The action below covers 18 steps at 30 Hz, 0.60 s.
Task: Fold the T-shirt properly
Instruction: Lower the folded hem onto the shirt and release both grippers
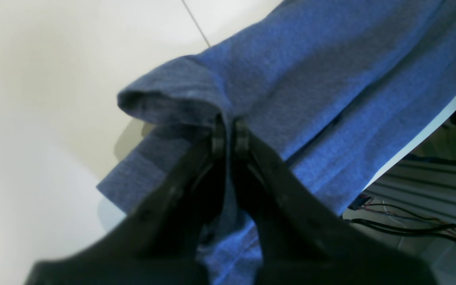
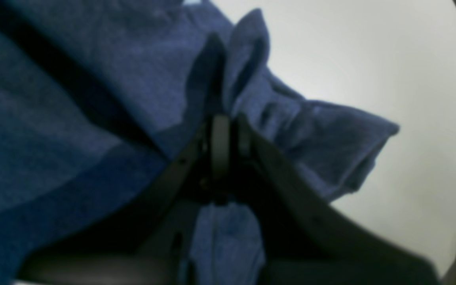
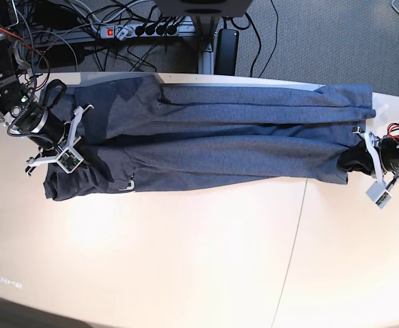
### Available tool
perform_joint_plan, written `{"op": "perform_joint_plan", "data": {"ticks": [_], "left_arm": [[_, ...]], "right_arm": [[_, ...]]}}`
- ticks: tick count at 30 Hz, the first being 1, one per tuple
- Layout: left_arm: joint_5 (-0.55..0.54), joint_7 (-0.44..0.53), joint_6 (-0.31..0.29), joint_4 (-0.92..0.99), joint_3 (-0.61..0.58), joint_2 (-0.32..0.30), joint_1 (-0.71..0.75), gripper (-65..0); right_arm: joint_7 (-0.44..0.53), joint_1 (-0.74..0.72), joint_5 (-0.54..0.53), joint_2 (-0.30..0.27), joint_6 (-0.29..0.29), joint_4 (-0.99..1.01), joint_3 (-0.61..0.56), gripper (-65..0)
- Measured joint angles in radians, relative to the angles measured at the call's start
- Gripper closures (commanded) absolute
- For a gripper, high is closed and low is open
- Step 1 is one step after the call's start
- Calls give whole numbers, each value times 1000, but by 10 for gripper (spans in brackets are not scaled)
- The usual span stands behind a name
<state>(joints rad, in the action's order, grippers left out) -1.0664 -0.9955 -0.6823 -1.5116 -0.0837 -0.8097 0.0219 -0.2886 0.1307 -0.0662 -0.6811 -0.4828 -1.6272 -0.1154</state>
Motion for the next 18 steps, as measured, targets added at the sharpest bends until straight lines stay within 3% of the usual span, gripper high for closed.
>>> {"op": "perform_joint_plan", "data": {"ticks": [7, 8, 9, 11, 12, 14, 18], "left_arm": [[1, -3, 0, 0, 0, 0, 0, 0], [5, -3, 0, 0, 0, 0, 0, -37], [19, -3, 0, 0, 0, 0, 0, -119], [36, -7, 0, 0, 0, 0, 0, -294], [47, -7, 0, 0, 0, 0, 0, -346], [51, -9, 0, 0, 0, 0, 1, -358], [51, -10, 0, 0, 0, 0, 1, -357]], "right_arm": [[4, 44, -1, 0, 0, 5, 5, 0], [4, 43, -1, 0, 0, 10, 5, 0], [3, 41, -1, 0, 0, 13, 5, -51], [3, 41, -2, 0, 0, 13, 5, -230], [1, 42, -12, 0, 0, 14, 5, -307], [0, 42, -57, 0, 0, 15, 5, -395], [0, 38, -135, 0, 0, 14, 5, -399]]}}
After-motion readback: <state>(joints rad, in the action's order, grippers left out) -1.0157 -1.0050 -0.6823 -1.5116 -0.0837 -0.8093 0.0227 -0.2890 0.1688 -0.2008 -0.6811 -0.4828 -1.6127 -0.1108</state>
